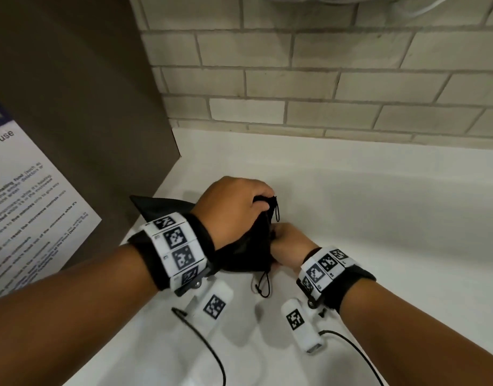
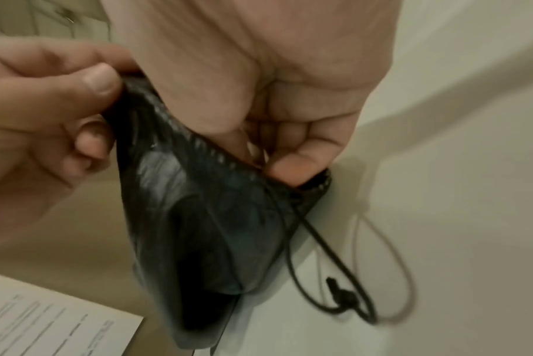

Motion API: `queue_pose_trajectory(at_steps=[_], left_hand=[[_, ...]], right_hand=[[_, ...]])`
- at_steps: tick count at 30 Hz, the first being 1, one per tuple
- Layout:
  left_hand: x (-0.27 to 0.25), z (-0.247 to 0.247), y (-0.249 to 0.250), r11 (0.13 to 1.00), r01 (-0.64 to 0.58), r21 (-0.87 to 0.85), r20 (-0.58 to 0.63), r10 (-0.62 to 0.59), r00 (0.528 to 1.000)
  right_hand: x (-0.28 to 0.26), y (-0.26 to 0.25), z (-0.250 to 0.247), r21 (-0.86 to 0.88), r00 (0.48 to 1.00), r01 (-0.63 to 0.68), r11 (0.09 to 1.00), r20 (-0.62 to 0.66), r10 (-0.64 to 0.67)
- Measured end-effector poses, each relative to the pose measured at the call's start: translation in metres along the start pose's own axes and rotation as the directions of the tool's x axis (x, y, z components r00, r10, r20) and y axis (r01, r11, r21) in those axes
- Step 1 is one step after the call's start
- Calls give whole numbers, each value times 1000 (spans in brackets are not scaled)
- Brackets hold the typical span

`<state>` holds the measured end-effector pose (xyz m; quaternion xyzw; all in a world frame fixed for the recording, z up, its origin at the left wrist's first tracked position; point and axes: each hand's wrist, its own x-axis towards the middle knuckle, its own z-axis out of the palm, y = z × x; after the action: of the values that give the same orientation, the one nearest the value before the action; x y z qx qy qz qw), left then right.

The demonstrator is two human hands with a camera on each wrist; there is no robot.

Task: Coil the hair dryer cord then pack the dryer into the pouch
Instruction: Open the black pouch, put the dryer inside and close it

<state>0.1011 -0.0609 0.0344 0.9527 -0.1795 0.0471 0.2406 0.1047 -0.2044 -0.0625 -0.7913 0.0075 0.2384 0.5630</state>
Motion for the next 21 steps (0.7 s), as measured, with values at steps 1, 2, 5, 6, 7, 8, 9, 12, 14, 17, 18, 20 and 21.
queue_pose_trajectory(at_steps=[1, 2, 5, 6, 7, 8, 9, 12, 14, 17, 18, 20, 21], left_hand=[[8, 1, -3, 999, -18, 41, -17, 19, 1000], [15, 1, -6, 999, -9, 53, -20, 10, 1000], [32, 4, -13, 998, 45, 48, -23, -44, 999], [36, 5, -15, 997, 47, 54, -33, -45, 998], [39, 5, -16, 997, 49, 59, -46, -47, 998], [42, 5, -18, 997, 54, 56, -54, -51, 997], [45, 5, -20, 998, 55, 38, -54, -53, 997], [50, 1, -25, 997, 50, -59, -32, -51, 998], [52, -5, -31, 993, 44, -107, -42, -49, 998], [51, -20, -46, 993, 36, -116, -86, -47, 995], [50, -24, -51, 993, 38, -113, -112, -50, 992], [48, -30, -60, 991, 48, -124, -168, -69, 983], [48, -32, -61, 989, 51, -142, -191, -78, 978]], right_hand=[[1, 2, -2, 24, 1000, 5, 1000, -10, -5], [0, 3, -3, 68, 999, 17, 998, -33, -15], [-5, 8, -4, 350, 994, 24, 937, -106, 14], [-9, 13, -3, 393, 988, 55, 918, -152, 6], [-13, 18, 0, 341, 974, 92, 936, -227, -13], [-18, 24, 2, 212, 958, 106, 972, -283, -43], [-21, 30, 4, 65, 949, 87, 994, -310, -63], [-16, 33, 8, -137, 957, 41, 990, -278, -78], [-1, 25, 4, -122, 962, 33, 992, -267, -65], [15, 10, -1, 52, 954, 34, 998, -298, -17], [18, 7, 0, 125, 959, 54, 991, -284, -16], [19, -2, 6, 222, 967, 104, 970, -250, -47], [17, -8, 11, 251, 969, 134, 959, -236, -74]])
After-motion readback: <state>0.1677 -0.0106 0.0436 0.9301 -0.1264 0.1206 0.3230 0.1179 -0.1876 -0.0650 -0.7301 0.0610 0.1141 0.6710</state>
